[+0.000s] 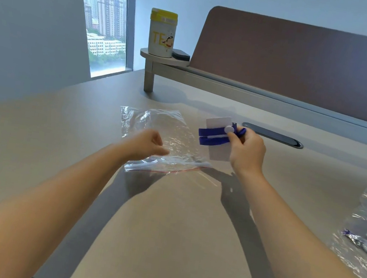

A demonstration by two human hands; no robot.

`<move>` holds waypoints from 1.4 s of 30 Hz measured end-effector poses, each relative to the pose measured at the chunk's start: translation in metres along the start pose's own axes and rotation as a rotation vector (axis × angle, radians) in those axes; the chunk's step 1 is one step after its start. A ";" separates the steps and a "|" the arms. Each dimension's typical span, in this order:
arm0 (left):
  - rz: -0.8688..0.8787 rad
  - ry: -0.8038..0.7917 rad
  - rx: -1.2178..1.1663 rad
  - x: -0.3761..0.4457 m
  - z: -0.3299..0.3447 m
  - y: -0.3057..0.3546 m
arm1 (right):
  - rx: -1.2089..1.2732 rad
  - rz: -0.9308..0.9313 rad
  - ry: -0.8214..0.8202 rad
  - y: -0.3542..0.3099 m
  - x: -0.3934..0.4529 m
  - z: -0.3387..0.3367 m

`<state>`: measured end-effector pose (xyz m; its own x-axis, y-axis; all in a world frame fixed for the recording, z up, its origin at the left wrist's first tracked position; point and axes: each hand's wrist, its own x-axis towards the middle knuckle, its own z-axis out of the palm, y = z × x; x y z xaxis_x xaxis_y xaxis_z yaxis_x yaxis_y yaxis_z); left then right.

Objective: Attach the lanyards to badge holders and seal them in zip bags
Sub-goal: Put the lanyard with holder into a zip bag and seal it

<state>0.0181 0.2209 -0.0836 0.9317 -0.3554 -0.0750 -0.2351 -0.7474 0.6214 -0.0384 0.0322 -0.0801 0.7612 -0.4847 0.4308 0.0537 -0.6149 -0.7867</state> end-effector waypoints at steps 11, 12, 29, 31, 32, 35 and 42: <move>0.037 0.158 0.451 -0.006 0.003 -0.017 | 0.217 0.028 0.036 -0.012 -0.017 -0.010; 0.038 0.181 0.426 -0.006 0.001 -0.016 | 0.272 0.008 0.032 -0.017 -0.018 -0.010; 0.001 -0.068 -0.454 -0.007 -0.045 0.009 | -0.078 -0.397 -0.141 -0.031 -0.010 0.005; 0.000 -0.111 -0.649 -0.005 -0.052 0.008 | -0.110 -0.404 -0.158 -0.033 -0.006 0.002; 0.019 -0.135 -0.711 -0.004 -0.054 0.008 | -0.117 -0.396 -0.166 -0.035 -0.005 0.002; 0.105 -0.286 -0.797 -0.005 -0.062 0.010 | -0.089 -0.341 -0.170 -0.041 0.001 -0.001; 0.224 -0.033 -0.544 -0.005 -0.055 0.029 | -0.038 -0.232 -0.217 -0.054 0.009 -0.010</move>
<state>0.0218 0.2315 -0.0222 0.8643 -0.4956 0.0853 -0.2412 -0.2597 0.9351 -0.0407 0.0555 -0.0292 0.8520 -0.1871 0.4890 0.2210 -0.7182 -0.6598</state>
